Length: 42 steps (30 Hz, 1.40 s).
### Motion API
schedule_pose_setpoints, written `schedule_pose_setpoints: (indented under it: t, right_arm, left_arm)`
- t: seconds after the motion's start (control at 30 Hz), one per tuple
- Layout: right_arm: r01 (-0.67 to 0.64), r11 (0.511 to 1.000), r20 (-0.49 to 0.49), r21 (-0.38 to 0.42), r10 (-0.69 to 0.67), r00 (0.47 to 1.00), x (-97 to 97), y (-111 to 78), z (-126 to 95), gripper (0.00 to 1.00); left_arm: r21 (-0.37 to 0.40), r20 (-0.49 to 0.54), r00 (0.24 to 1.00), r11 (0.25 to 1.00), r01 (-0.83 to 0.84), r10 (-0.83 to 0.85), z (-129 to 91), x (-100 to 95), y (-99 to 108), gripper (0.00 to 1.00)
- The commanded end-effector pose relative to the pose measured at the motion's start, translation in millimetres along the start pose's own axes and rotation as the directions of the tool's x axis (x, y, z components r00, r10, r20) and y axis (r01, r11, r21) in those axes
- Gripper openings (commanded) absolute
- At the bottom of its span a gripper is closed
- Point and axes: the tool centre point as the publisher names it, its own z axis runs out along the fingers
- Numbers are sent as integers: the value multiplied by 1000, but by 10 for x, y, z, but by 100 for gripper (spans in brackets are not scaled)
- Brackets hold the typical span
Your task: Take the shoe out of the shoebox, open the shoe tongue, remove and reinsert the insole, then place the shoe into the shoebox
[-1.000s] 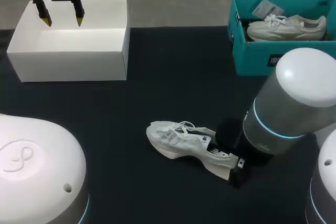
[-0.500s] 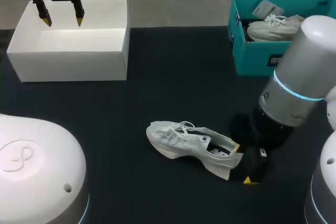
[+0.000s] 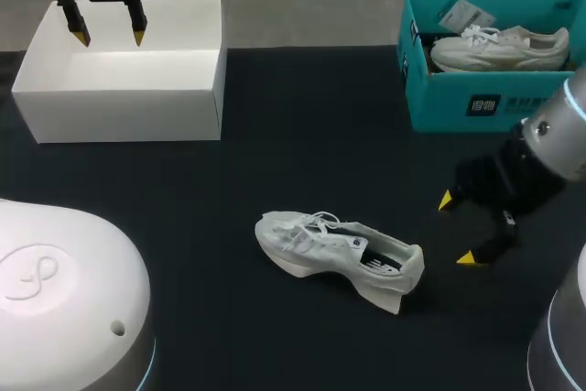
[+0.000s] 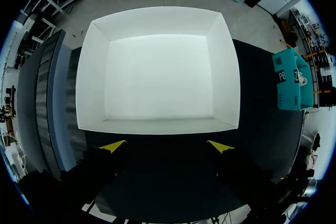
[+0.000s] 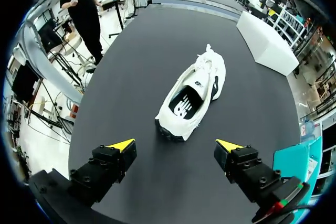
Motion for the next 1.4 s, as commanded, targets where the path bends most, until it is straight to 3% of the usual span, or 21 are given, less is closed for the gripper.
schedule_pose_setpoints:
  t: [0.03,0.23,0.33,0.4,0.77,1.07,1.4]
  right_arm:
    - [34,806,161,-591,76,984,217,-191,-192,100]
    - [43,783,140,-620,57,989,193,-353,-213,100]
    - [117,718,151,-686,-17,988,159,-396,-222,100]
    - [166,703,161,-691,-74,984,128,-414,-231,100]
    - [96,740,143,-665,0,990,19,-557,-222,100]
    - [94,774,135,-627,-11,991,15,-557,-252,100]
    - [-12,807,98,-590,86,991,58,-588,-290,100]
  left_arm:
    - [0,2,1000,1000,0,0,-3,-2,1,100]
    - [0,2,1000,1000,0,0,-3,-2,1,100]
    - [0,2,1000,1000,0,0,-3,-2,1,100]
    - [0,2,1000,1000,0,0,-3,-2,1,100]
    - [0,2,1000,1000,0,0,-3,-2,1,100]
    - [0,2,1000,1000,0,0,-3,-2,1,100]
    - [0,2,1000,1000,0,0,-3,-2,1,100]
